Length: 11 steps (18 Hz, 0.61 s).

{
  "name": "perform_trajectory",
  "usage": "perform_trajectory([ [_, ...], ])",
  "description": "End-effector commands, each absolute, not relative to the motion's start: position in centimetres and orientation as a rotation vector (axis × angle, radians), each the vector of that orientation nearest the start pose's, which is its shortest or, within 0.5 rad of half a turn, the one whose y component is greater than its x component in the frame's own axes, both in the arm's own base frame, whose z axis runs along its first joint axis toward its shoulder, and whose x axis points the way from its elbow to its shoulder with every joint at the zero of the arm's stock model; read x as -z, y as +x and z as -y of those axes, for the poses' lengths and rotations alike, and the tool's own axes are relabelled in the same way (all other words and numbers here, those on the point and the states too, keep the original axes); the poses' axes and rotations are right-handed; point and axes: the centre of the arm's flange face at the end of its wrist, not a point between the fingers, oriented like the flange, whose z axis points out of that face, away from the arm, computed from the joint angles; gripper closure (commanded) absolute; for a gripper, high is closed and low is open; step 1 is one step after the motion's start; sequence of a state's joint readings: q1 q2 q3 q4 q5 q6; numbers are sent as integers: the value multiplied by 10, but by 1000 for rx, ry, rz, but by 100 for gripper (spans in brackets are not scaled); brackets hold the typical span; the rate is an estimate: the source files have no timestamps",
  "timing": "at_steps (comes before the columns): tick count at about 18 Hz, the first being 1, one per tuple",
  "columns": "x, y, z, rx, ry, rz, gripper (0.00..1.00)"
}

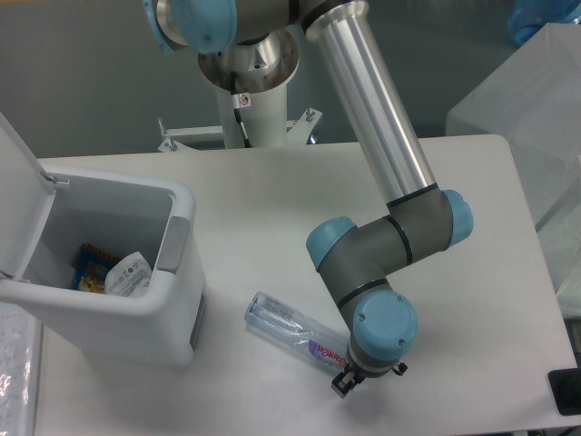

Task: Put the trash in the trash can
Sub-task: 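Grasp the bottle near its cap and lift it off the table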

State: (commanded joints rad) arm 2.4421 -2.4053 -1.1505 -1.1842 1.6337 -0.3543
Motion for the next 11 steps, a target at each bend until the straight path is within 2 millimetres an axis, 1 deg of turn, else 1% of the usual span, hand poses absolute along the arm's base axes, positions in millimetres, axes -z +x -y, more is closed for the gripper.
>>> perform_trajectory([
  [1, -188, -508, -594, -86, -2605, 1830, 22],
  [5, -188, -508, -593, -88, -2599, 1838, 28],
  [6, -189, -509, -594, -89, -2584, 1845, 32],
  [7, -191, -510, -595, -96, -2555, 1852, 42],
  [8, -190, -510, -595, -102, -2544, 1849, 57],
  [9, -188, -509, -594, -102, -2543, 1851, 66],
  [11, -189, -510, -595, -103, -2540, 1852, 76],
])
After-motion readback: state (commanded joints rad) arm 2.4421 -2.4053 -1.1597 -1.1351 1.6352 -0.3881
